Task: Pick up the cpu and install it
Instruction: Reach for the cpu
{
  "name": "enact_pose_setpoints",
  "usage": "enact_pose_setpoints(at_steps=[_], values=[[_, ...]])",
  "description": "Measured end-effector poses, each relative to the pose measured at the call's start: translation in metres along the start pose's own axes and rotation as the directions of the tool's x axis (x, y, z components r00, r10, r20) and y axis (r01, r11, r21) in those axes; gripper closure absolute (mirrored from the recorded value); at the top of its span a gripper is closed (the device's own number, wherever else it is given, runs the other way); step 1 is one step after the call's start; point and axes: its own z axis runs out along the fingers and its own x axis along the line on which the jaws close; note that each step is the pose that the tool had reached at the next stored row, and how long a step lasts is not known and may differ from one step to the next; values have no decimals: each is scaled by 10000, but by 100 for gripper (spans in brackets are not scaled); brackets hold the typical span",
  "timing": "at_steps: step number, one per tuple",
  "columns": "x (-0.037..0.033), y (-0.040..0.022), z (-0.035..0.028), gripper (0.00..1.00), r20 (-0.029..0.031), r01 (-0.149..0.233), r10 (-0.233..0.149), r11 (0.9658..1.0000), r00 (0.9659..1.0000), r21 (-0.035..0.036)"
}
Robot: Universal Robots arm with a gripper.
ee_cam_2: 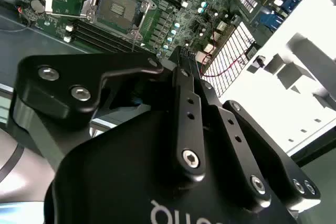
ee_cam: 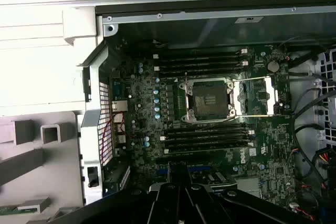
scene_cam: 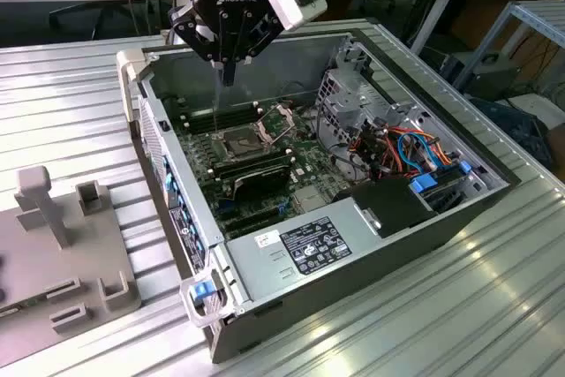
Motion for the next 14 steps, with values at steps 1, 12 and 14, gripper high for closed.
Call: enact_pose_setpoints(at_steps=[1, 12, 14], values=[[0, 0, 0, 89, 0, 0, 0, 10000, 10000, 0], [36, -2, -1, 89, 0, 0, 0, 10000, 10000, 0], [43, -3, -1, 89, 0, 0, 0, 10000, 10000, 0]])
